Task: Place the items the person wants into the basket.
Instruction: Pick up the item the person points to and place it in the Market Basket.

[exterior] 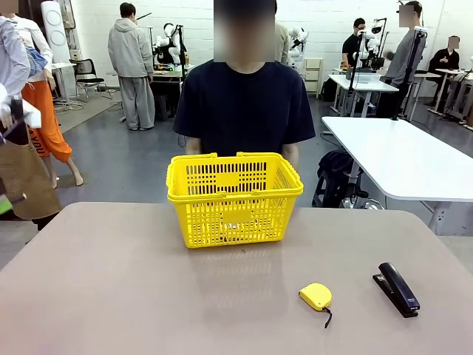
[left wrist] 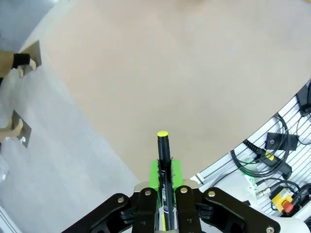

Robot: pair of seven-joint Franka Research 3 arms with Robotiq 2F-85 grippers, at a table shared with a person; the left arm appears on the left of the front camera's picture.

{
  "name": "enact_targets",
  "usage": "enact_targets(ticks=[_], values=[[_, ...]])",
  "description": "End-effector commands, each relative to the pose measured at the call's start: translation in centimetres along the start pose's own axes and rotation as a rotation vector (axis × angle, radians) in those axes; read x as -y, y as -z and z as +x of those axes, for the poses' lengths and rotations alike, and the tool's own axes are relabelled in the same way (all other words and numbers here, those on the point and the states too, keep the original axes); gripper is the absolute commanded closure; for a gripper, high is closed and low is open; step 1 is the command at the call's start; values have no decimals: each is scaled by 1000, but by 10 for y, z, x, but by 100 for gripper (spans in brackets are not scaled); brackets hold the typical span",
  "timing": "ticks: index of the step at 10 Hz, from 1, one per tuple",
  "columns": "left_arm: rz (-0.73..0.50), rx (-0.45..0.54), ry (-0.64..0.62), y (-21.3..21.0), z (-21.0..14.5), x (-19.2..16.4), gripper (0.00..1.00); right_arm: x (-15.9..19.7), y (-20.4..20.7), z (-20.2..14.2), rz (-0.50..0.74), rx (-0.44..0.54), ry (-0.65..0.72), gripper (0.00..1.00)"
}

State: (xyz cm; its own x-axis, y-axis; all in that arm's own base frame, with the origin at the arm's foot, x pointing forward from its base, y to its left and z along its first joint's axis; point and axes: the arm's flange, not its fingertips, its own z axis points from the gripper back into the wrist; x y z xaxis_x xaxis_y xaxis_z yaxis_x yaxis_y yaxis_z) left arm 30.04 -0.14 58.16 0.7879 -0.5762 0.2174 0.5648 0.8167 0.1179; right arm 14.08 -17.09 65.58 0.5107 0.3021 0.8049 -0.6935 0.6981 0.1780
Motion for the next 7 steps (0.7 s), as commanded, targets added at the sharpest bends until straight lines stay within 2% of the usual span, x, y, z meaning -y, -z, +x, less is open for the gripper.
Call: enact_targets(ticks=[1, 2, 3, 7], values=[[-39, 12, 2, -4, 9, -11, 100, 0, 1, 0, 8, 3, -5, 0], [-60, 11, -11, -6, 3, -16, 100, 0, 1, 0, 8, 3, -5, 0], [-3, 13, 4, -10, 4, -3, 100, 0, 1, 0, 8, 3, -5, 0], [-3, 13, 4, -10, 4, -3, 100, 0, 1, 0, 8, 3, -5, 0]])
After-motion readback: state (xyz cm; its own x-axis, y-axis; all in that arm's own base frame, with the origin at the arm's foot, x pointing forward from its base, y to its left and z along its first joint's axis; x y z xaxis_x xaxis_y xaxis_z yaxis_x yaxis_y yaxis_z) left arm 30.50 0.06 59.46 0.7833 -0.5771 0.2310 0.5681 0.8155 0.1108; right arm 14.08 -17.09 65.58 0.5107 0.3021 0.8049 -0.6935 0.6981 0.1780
